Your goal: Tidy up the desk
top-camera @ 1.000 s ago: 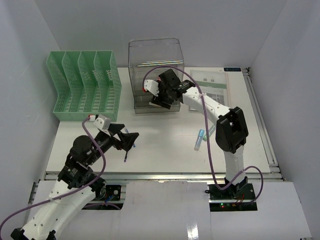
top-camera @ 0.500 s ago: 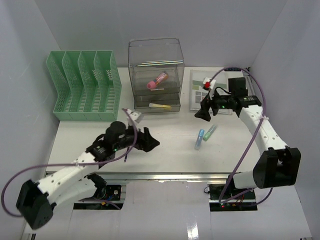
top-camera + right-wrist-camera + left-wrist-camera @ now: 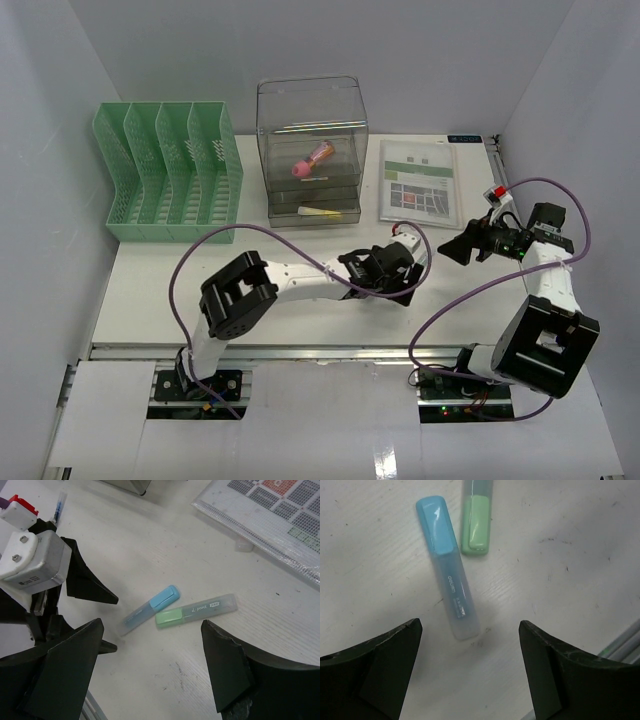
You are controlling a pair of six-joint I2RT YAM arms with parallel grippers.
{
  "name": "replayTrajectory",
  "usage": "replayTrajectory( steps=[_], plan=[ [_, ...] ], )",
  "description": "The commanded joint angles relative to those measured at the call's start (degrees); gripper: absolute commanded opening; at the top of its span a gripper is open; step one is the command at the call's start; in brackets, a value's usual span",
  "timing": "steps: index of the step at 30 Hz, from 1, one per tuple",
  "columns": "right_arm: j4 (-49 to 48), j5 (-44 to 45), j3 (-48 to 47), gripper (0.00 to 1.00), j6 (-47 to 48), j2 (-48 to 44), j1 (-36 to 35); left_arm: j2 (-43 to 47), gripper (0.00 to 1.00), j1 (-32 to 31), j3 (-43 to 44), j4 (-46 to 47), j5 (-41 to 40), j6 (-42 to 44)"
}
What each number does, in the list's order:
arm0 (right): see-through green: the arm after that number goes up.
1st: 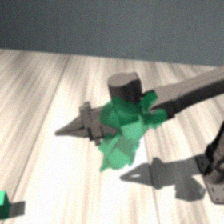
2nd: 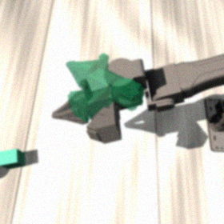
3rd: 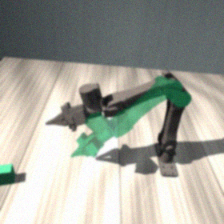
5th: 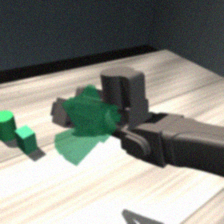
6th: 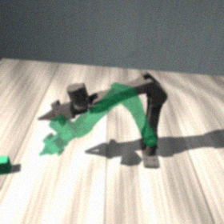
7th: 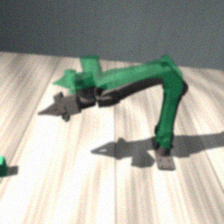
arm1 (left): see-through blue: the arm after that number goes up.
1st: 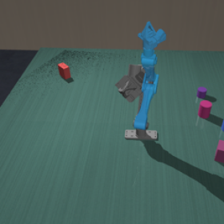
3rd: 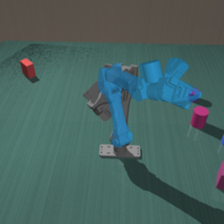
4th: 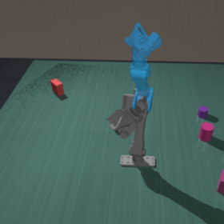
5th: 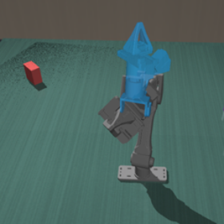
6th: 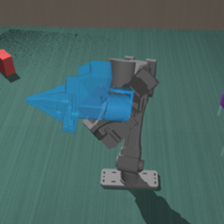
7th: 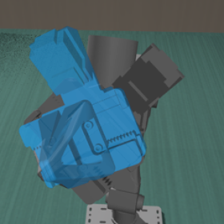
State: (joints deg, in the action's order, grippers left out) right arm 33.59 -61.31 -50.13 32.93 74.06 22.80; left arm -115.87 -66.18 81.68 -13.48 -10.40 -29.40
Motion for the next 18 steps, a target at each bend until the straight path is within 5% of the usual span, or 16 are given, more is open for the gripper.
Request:
replayTrajectory(
  steps=[1, 8, 18],
  plan=[
    [-0.21, -3.67, 0.8, 0.86, -0.5, -0.9, 2.56, -4.0, 0.88, -1.22, 11.13, -8.32, -8.96, -0.15],
    [-0.45, -3.97, 1.17, 0.86, 0.11, -2.17, 3.24, -11.8, 0.74, -1.32, 19.63, -14.13, -9.22, 0.29],
    [-0.45, -4.61, 1.35, 0.86, 0.29, -2.17, 3.57, -14.7, 0.36, -2.39, 22.32, -19.28, -13.36, 0.51]
  ],
)
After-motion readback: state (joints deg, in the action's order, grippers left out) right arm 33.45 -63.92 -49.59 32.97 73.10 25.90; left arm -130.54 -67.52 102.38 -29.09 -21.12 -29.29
